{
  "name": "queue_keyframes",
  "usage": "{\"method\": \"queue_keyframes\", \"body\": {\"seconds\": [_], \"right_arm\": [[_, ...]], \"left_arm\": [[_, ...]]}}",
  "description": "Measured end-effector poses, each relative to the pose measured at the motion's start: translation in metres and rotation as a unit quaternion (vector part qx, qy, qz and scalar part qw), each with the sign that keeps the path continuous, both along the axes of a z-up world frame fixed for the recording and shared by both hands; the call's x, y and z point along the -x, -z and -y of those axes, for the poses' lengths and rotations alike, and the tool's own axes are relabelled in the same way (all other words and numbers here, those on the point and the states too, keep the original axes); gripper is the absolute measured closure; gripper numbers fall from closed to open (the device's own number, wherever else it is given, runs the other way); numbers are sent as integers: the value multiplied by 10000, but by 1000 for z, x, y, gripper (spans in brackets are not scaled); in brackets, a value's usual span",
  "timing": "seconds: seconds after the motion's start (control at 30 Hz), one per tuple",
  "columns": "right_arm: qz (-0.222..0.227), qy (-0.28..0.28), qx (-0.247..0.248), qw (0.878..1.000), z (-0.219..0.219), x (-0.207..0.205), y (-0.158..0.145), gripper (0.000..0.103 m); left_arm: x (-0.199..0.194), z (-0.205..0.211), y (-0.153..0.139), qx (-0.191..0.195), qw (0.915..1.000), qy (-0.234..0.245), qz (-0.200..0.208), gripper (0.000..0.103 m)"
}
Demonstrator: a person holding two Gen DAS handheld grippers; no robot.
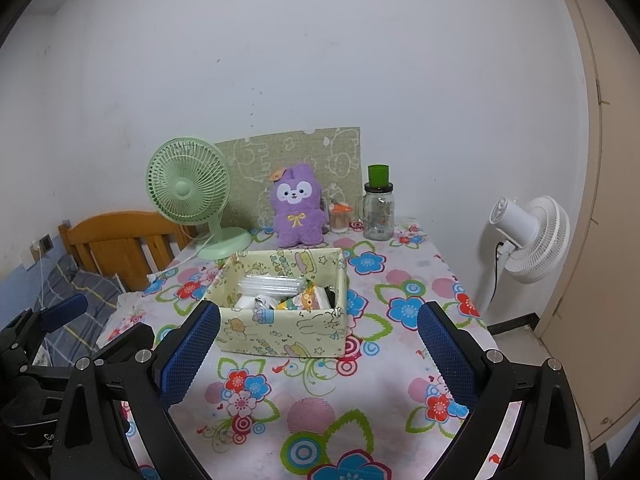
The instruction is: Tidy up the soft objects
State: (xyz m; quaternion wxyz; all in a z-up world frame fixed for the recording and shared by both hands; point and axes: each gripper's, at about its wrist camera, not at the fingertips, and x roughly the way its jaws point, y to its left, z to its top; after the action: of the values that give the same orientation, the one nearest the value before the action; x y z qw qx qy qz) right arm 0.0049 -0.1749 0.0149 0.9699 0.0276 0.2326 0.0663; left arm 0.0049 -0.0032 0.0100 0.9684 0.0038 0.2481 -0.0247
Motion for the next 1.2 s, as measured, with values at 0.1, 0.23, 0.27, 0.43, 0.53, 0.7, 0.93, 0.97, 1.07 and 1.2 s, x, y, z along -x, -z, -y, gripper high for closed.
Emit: {"method": "queue_keyframes", "body": {"seconds": [0.1, 0.23, 0.27, 0.43, 0.53, 0.7, 0.93, 0.97, 1.07, 1.2], "right_arm": [[10, 3, -7, 10000, 1, 0, -1, 3], [-7, -11, -20, 10000, 1, -1, 0, 3], [-29, -9, -31, 10000, 2, -2, 0, 3], [-40, 15, -37, 10000, 3, -4, 0, 3], [-35, 15, -54, 10000, 3, -4, 0, 3], [-27, -21, -50, 10000, 1, -3, 1, 3], [-27, -22, -52, 10000, 1, -3, 0, 3], [-28, -22, -50, 10000, 1, -3, 0, 3], [-24, -26, -53, 10000, 1, -3, 0, 3], [-21, -27, -50, 10000, 2, -3, 1, 3]], "left_arm": [[0, 0, -2, 5, 10000, 1, 14, 0], [0, 0, -2, -2, 10000, 0, 8, 0], [0, 0, -2, -9, 10000, -7, 10, 0], [0, 0, -2, -10, 10000, -6, 12, 0], [-1, 0, -2, 1, 10000, -1, 4, 0], [-1, 0, -2, 1, 10000, 29, -4, 0], [1, 1, -2, -6, 10000, 41, 14, 0], [1, 1, -2, -11, 10000, 37, 9, 0], [1, 1, -2, -10, 10000, 40, 10, 0], [1, 1, -2, -3, 10000, 39, 13, 0]]}}
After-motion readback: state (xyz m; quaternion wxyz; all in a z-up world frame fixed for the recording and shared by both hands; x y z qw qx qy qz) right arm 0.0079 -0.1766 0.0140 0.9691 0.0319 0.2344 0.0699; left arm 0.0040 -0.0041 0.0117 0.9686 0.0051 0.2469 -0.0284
